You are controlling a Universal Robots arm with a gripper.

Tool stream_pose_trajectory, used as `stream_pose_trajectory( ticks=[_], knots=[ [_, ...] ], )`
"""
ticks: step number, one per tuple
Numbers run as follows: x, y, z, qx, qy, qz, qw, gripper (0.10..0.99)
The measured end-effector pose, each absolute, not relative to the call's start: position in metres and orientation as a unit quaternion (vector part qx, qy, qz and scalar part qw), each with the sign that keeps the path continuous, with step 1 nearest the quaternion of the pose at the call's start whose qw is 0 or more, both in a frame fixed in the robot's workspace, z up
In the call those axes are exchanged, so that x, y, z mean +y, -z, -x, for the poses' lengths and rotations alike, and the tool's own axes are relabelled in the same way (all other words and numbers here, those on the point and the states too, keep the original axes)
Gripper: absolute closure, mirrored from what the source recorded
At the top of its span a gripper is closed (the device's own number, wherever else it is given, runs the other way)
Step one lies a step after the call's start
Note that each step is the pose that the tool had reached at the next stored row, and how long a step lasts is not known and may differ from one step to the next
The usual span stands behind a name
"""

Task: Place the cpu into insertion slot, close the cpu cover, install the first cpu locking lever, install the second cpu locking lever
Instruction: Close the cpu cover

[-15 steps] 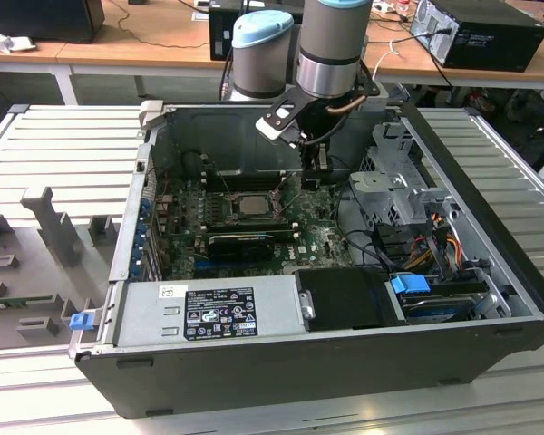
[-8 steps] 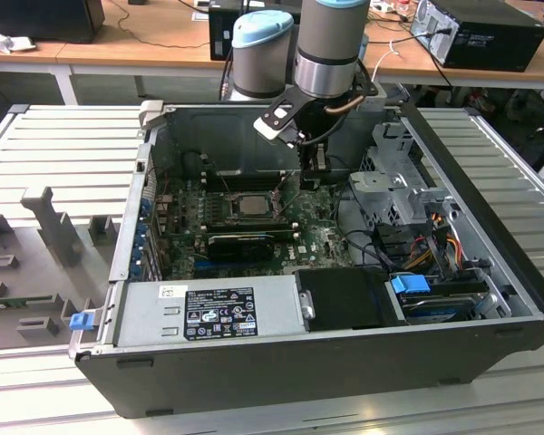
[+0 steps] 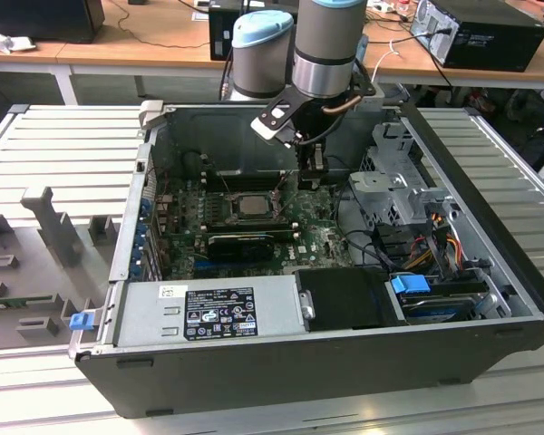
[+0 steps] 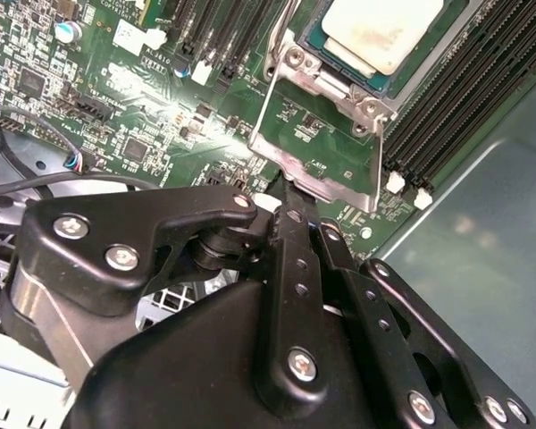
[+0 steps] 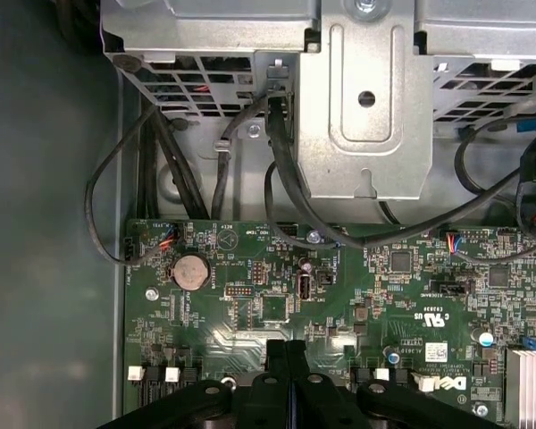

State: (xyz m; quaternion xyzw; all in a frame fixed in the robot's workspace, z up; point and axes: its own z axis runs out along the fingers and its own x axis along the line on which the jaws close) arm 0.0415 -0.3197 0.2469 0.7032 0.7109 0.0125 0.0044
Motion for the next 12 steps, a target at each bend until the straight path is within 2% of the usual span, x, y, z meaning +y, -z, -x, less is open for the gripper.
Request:
stream_pose_trajectory(
  ticks=[12],
  knots=[
    [-0.3197,-0.2469,-0.0365,0.711,-0.012,-0.703,0.004,0.980]
  ],
)
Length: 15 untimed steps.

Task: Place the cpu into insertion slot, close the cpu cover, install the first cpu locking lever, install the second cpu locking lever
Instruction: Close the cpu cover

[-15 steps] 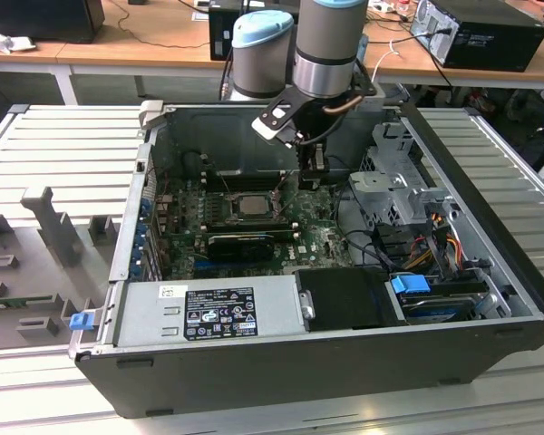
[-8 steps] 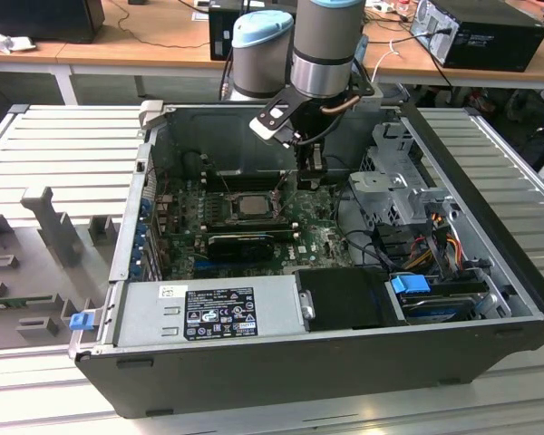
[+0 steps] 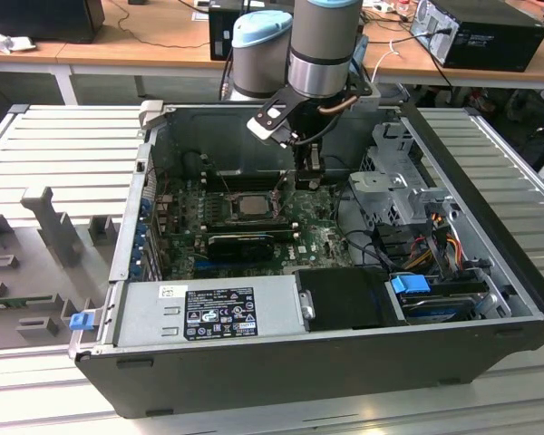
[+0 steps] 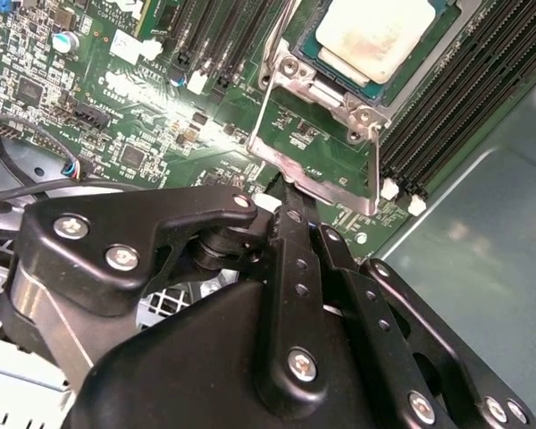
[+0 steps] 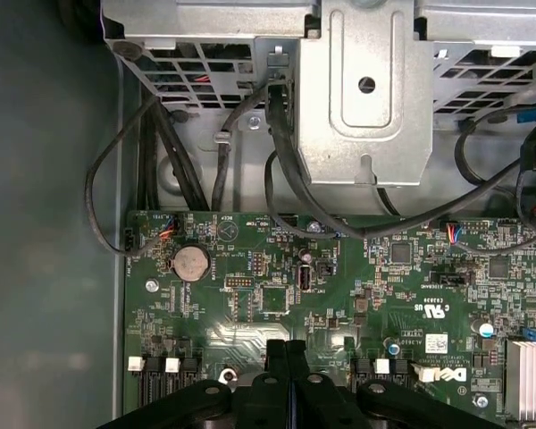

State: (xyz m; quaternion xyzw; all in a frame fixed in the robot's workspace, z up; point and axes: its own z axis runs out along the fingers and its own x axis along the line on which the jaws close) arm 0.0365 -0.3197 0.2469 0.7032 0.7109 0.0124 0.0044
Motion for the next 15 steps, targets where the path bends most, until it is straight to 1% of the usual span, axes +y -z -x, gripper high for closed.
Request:
stream_pose_trajectory(
  ticks=[15],
  knots=[
    [-0.320,-0.246,-0.005,0.711,-0.012,-0.703,0.004,0.980]
  ],
)
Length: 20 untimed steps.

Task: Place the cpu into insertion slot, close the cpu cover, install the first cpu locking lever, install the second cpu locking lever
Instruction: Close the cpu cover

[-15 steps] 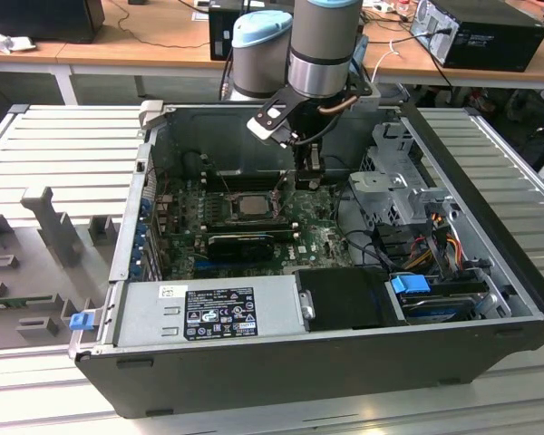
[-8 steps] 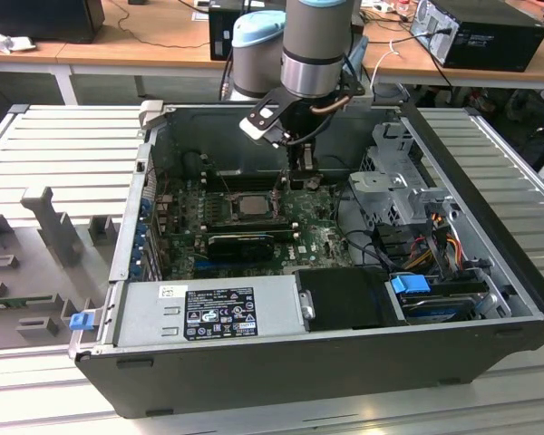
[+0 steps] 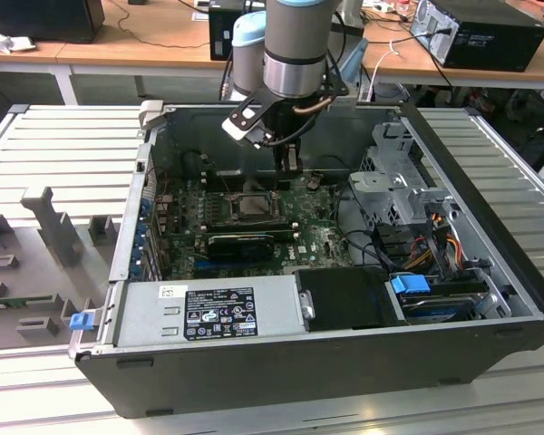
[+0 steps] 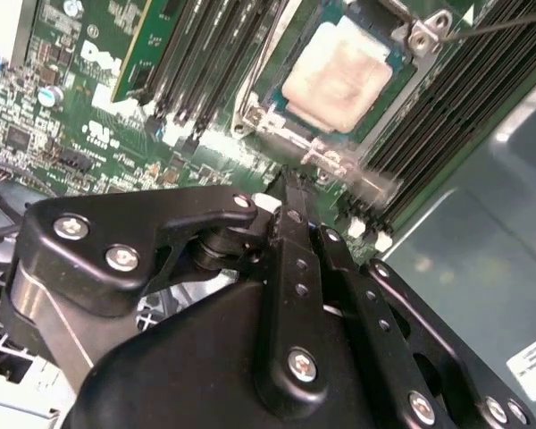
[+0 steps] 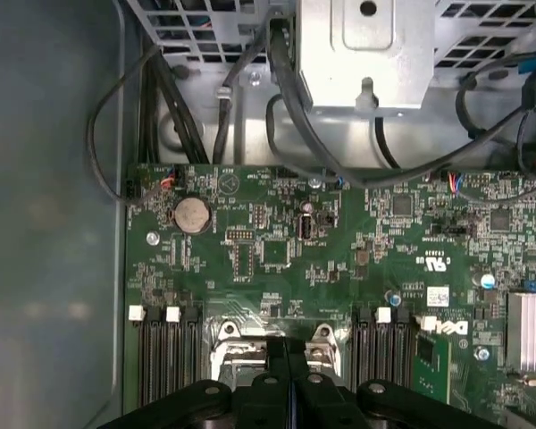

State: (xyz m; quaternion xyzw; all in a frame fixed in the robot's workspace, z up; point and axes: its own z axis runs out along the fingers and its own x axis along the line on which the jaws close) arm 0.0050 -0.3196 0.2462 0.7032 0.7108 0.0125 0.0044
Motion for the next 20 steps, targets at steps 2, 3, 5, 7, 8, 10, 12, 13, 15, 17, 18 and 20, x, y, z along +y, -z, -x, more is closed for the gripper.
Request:
stream_pose_trajectory(
  ticks=[2,3,5,7,8,10,12,13,15,17,18,20],
  knots=[
    [-0.320,-0.245,-0.001,0.711,-0.012,-0.703,0.004,0.980],
    [-0.319,-0.243,0.000,0.711,-0.012,-0.703,0.004,0.980],
    [-0.319,-0.239,0.001,0.711,-0.012,-0.703,0.004,0.980],
    [-0.319,-0.234,0.003,0.712,-0.012,-0.702,0.004,0.980],
    [-0.319,-0.232,0.004,0.713,-0.012,-0.701,0.004,0.980],
    [-0.319,-0.229,0.013,0.713,-0.012,-0.701,0.004,0.980],
    [-0.319,-0.228,0.022,0.713,-0.013,-0.701,0.004,0.980],
    [-0.318,-0.227,0.027,0.713,-0.012,-0.701,0.004,0.980],
    [-0.318,-0.226,0.029,0.714,-0.012,-0.700,0.004,0.980],
    [-0.317,-0.226,0.032,0.714,-0.012,-0.700,0.004,0.980],
    [-0.317,-0.226,0.033,0.714,-0.012,-0.700,0.004,0.980],
    [-0.317,-0.226,0.036,0.714,-0.012,-0.700,0.004,0.980]
  ],
)
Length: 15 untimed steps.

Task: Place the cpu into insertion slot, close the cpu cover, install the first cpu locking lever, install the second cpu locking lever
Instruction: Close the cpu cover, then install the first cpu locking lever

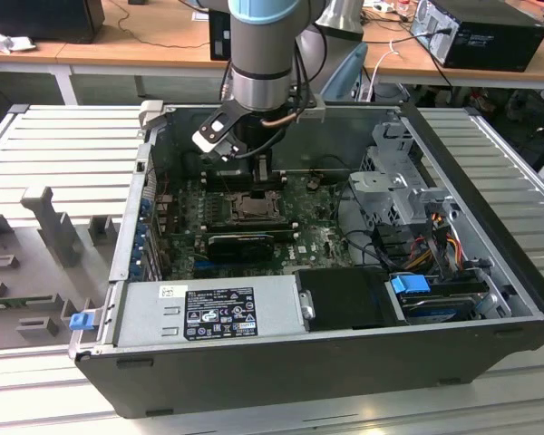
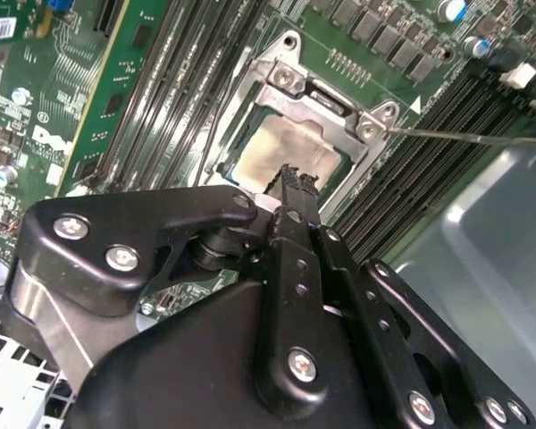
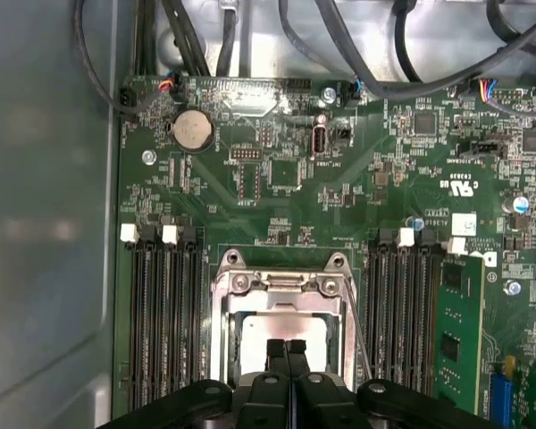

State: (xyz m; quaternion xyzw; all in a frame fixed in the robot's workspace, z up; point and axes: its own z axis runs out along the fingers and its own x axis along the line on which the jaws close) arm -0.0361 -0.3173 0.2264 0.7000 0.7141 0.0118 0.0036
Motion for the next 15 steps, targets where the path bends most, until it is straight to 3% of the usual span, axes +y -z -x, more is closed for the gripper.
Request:
stream_pose_trajectory(
  ticks=[15],
  knots=[
    [-0.317,-0.241,0.044,0.714,-0.012,-0.700,0.004,0.980]
  ],
)
